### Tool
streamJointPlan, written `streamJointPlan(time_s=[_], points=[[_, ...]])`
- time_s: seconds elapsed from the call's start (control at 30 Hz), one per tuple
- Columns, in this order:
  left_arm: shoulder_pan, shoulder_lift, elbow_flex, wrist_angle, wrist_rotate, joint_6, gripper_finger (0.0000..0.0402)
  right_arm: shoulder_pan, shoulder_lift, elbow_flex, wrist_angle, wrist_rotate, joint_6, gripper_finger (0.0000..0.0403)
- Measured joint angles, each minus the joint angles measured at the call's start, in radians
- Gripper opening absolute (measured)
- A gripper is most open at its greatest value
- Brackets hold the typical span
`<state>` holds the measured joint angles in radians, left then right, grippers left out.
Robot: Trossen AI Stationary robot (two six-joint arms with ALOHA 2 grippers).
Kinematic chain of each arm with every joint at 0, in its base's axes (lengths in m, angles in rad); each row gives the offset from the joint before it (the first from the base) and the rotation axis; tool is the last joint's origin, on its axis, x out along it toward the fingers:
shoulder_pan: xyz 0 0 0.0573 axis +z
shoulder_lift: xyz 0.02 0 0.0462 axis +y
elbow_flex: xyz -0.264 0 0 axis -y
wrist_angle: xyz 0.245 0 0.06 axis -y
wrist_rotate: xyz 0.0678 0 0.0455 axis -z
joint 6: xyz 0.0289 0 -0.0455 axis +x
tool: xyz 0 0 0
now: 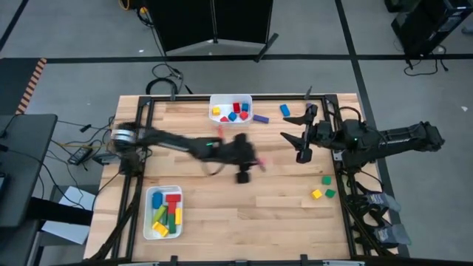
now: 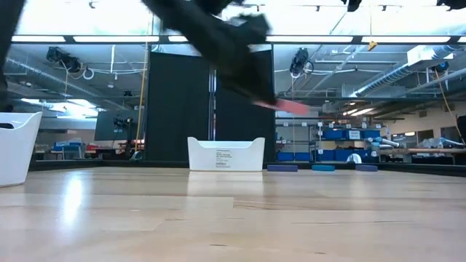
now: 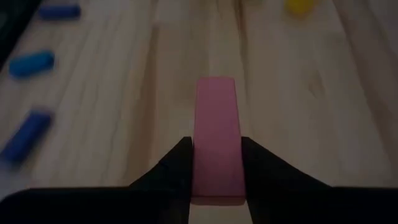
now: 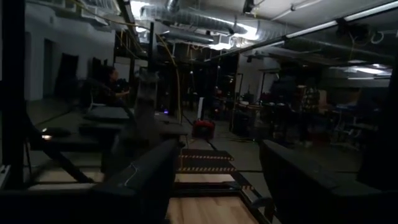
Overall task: Sort blocks by size
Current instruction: Put the pink rectangular block into the bottom white bin
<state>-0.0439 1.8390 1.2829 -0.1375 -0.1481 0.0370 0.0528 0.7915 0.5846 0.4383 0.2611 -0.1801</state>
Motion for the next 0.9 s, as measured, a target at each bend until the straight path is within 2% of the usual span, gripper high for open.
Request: streamJointPlan(time_s=[0.1,0.2,0.3,0.43,0.53,0.67,0.9], points=[[-0.068,-0.229,-0.205,-0.057,0.002,-0.072,0.011,0.0,0.008,0.0,0.003,0.0,-0.006,0.024],[-0.143,-0.463,-0.324,-0.192,0.004,-0.181,0.011,-0.008,0.026,0.0,0.0,0.0,-0.006,0.0241],[-0.236,-0.63,-0.369,-0.439,-0.018,-0.302,0.011,-0.019,0.063,0.0,-0.002,0.004,0.001,0.0241],[-0.371,-0.774,-0.37,-0.688,0.014,-0.516,0.011,-0.039,0.155,0.0,-0.005,0.007,0.035,0.0239],[-0.45,-0.792,-0.371,-0.816,0.065,-0.685,0.011,-0.063,0.239,0.0,-0.005,0.008,0.067,0.0239],[-0.541,-0.756,-0.381,-0.879,0.16,-0.827,0.011,-0.103,0.329,0.016,-0.047,0.028,0.115,0.0244],[-0.636,-0.632,-0.464,-0.886,0.306,-0.969,0.011,-0.136,0.384,0.114,-0.363,0.03,0.185,0.0258]])
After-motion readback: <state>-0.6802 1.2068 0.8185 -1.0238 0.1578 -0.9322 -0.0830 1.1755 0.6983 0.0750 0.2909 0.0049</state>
